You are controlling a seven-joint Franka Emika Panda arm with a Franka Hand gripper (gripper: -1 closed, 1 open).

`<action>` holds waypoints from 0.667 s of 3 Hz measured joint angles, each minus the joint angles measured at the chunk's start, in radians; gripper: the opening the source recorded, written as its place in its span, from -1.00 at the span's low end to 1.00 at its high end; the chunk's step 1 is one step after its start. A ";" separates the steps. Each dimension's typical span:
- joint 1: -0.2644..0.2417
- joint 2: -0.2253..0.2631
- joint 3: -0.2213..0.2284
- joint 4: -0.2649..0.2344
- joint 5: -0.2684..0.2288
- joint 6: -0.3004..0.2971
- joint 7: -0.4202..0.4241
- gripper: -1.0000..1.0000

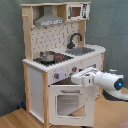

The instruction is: Play with the kitchen

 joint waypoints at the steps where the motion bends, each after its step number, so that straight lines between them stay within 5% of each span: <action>1: -0.083 0.000 0.023 0.040 0.000 0.043 -0.018 1.00; 2: -0.169 -0.001 0.061 0.091 0.000 0.086 -0.017 1.00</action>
